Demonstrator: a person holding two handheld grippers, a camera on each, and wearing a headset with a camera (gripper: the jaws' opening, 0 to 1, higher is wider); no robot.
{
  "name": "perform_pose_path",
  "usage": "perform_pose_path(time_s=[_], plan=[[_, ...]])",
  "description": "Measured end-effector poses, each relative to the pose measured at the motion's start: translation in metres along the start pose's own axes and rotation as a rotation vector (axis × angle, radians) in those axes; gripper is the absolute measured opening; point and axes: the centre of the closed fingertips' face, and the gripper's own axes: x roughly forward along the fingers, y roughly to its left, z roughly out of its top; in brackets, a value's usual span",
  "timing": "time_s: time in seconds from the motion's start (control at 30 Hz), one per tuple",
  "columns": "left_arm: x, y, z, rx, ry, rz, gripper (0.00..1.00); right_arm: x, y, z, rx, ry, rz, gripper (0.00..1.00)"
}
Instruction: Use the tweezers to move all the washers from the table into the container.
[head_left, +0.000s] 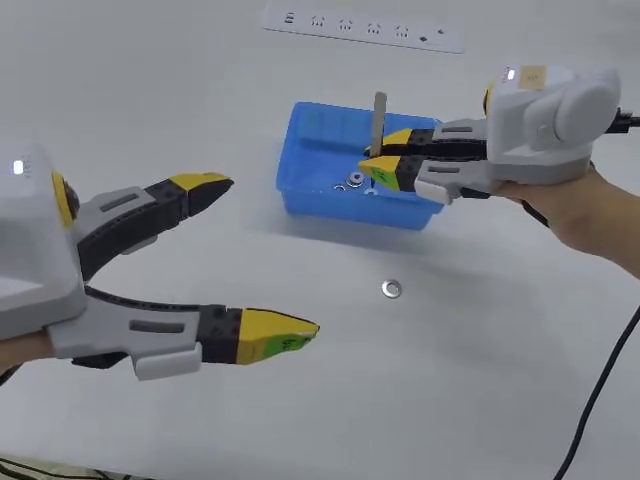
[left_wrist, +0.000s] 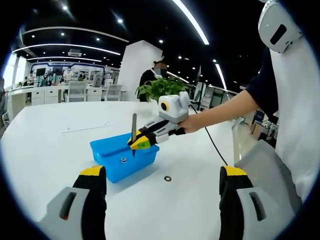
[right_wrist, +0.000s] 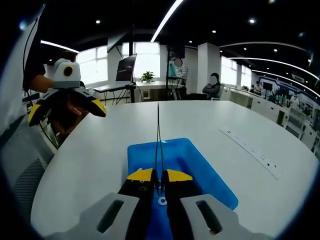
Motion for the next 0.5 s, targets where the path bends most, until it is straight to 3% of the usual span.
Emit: perform_pose_path(time_s=[0.1,0.23,0.3,0.33,0.4,0.5], plan=[[0.012,0.009,0.012,0.076,-0.012,0.032,0.99,-0.001,0.001,0.003,-0.014,0.002,-0.002,0.08],[0.032,0.017,0.028,0.065,-0.059,0.025,0.98,-0.001,0.004,0.004,-0.032,0.016,0.011,0.08],[0.043,0.027,0.042,0.145,-0.084,0.06,0.95,-0.002,0.006,0.005,-0.034,0.013,0.015,0.08],[0.049,0.027,0.049,0.153,-0.096,0.048,0.92,-0.002,0.006,0.006,-0.035,0.011,0.015,0.08],[0.06,0.028,0.063,0.11,-0.143,0.017,0.9,-0.003,0.007,0.008,-0.032,0.005,0.018,0.08],[0.071,0.035,0.073,0.125,-0.159,0.014,0.86,-0.004,0.008,0.013,-0.035,-0.004,0.02,0.08]])
